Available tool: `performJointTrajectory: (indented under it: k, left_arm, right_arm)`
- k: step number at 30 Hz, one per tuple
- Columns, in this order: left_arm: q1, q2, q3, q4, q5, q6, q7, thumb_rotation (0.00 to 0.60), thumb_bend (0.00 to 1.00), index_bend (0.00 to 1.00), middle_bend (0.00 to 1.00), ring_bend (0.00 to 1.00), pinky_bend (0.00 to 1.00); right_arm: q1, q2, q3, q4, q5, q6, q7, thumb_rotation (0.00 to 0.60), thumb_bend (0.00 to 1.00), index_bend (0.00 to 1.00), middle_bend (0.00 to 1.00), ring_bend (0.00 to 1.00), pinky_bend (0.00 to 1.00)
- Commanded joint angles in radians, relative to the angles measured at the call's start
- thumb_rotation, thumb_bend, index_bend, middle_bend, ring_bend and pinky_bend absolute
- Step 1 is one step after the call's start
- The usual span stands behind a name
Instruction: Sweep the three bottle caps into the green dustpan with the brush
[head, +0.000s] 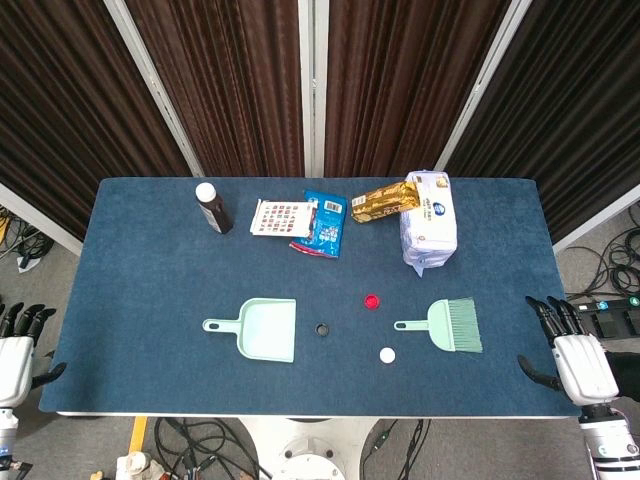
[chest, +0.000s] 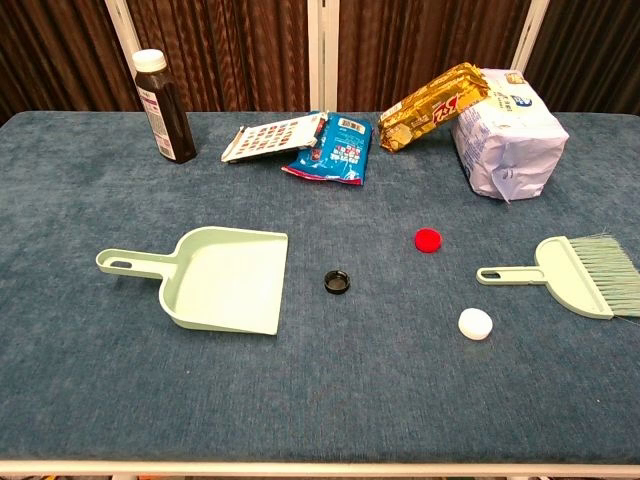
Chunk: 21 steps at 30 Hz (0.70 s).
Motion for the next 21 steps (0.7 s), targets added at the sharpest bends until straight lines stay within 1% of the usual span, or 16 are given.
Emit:
performJointTrajectory:
  k: [1, 8, 14, 16, 18, 21]
  left_arm:
    - [-0.001, 0.001, 0.001, -0.002, 0.0, -0.004, 0.0, 0.6, 0.07, 0.21, 0.16, 0.09, 0.06]
    - [-0.002, 0.003, 0.002, -0.004, 0.004, -0.004, -0.004, 0.6, 0.07, 0.21, 0.16, 0.09, 0.06]
    - [-0.02, 0.005, -0.001, 0.006, 0.019, -0.02, -0.003, 0.6, 0.07, 0.21, 0.16, 0.09, 0.06]
    - [-0.027, 0.005, -0.005, 0.007, 0.021, -0.026, -0.006, 0.6, 0.07, 0.21, 0.16, 0.09, 0.06]
    - [-0.034, 0.003, -0.009, 0.009, 0.021, -0.031, -0.008, 0.6, 0.07, 0.21, 0.16, 0.09, 0.06]
    - [-0.043, 0.0, -0.01, 0.011, 0.024, -0.041, -0.006, 0.6, 0.08, 0.21, 0.16, 0.09, 0.06]
  right_arm:
    - [0.001, 0.0, -0.001, 0.0, 0.0, -0.002, 0.0, 0.6, 0.21, 0.0, 0.13, 0.0, 0.0]
    - [0.006, 0.0, -0.003, -0.004, 0.0, -0.01, -0.007, 0.6, 0.21, 0.0, 0.13, 0.0, 0.0]
    - [0.031, 0.005, 0.0, -0.021, 0.003, -0.05, -0.034, 0.6, 0.21, 0.01, 0.14, 0.0, 0.0]
    - [0.05, 0.002, 0.004, -0.031, 0.002, -0.073, -0.053, 0.6, 0.21, 0.04, 0.16, 0.0, 0.0]
    - [0.077, -0.01, 0.013, -0.039, 0.004, -0.107, -0.088, 0.6, 0.21, 0.09, 0.19, 0.0, 0.0]
    - [0.132, -0.049, 0.038, -0.039, 0.018, -0.172, -0.163, 0.6, 0.21, 0.2, 0.28, 0.0, 0.0]
